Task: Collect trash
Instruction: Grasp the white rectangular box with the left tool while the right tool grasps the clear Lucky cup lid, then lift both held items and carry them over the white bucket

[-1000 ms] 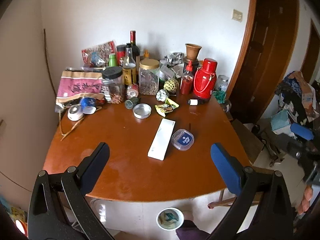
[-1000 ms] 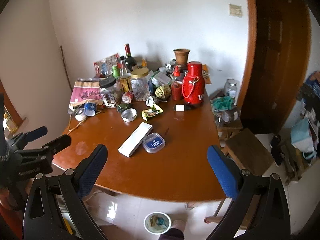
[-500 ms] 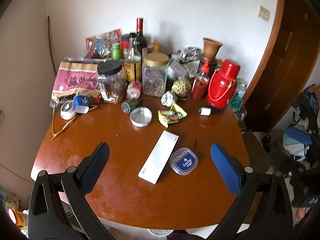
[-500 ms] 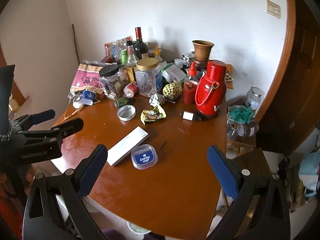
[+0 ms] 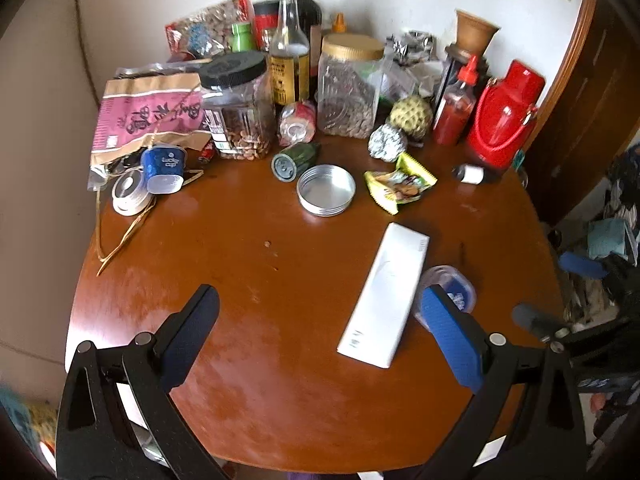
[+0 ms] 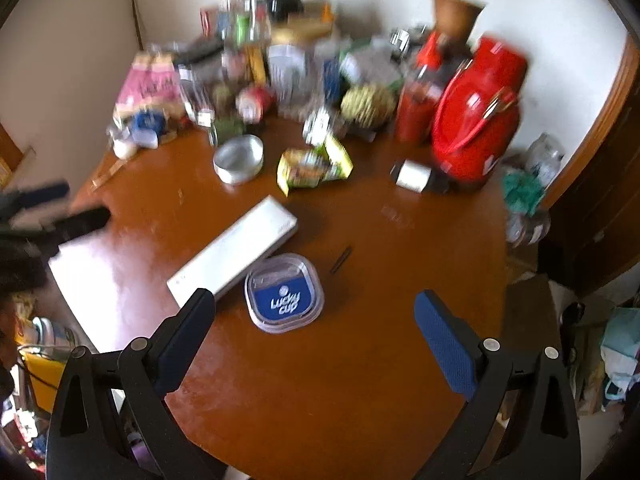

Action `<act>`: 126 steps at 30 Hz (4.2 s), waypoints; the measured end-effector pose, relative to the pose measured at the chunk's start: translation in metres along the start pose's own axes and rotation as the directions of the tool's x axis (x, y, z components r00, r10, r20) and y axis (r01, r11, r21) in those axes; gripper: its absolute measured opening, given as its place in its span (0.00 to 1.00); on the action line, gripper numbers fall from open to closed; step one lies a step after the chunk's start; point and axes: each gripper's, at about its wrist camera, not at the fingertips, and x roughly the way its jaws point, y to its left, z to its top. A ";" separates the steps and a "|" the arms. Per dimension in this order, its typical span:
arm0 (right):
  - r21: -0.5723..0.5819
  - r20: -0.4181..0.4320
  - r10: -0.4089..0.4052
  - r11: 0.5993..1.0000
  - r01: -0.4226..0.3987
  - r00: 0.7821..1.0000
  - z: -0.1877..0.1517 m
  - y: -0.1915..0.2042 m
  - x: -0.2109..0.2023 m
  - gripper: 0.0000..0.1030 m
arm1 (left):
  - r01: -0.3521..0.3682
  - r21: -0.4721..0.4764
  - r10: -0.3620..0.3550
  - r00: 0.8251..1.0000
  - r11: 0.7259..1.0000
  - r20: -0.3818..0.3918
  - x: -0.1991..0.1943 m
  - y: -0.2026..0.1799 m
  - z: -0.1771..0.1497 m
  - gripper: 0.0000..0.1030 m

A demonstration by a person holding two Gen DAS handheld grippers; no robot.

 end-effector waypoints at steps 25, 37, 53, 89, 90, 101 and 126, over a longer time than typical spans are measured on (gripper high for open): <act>-0.109 -0.132 0.014 0.994 -0.028 0.991 0.002 0.021 0.083 0.73 | 0.144 0.059 -0.129 0.969 0.988 -0.210 0.086 -0.007 -0.014 0.99; 0.183 -0.017 -0.069 0.980 0.071 0.997 0.008 -0.048 0.018 0.73 | 0.187 0.273 -0.113 0.958 0.944 -0.263 0.115 -0.064 -0.029 0.83; 0.339 0.047 -0.133 0.934 0.110 0.990 -0.010 -0.064 -0.015 0.72 | 0.195 0.323 -0.111 0.959 0.926 -0.260 0.133 -0.085 -0.033 0.49; 0.238 0.544 -0.126 0.971 -0.009 0.830 -0.078 -0.004 -0.241 0.72 | 0.166 0.064 -0.177 0.894 0.984 0.410 -0.204 -0.067 -0.064 0.48; 0.243 0.550 -0.133 0.970 -0.006 0.824 -0.083 0.003 -0.245 0.72 | 0.168 0.075 -0.184 0.888 0.983 0.422 -0.213 -0.061 -0.072 0.48; 0.337 0.560 -0.224 0.941 0.028 0.798 -0.154 0.094 -0.269 0.72 | 0.203 0.176 -0.260 0.870 0.963 0.419 -0.269 -0.002 -0.170 0.48; 0.293 0.244 -0.101 0.956 0.026 0.964 -0.233 0.124 -0.134 0.72 | 0.255 0.127 -0.265 0.962 0.958 0.064 -0.172 0.013 -0.290 0.48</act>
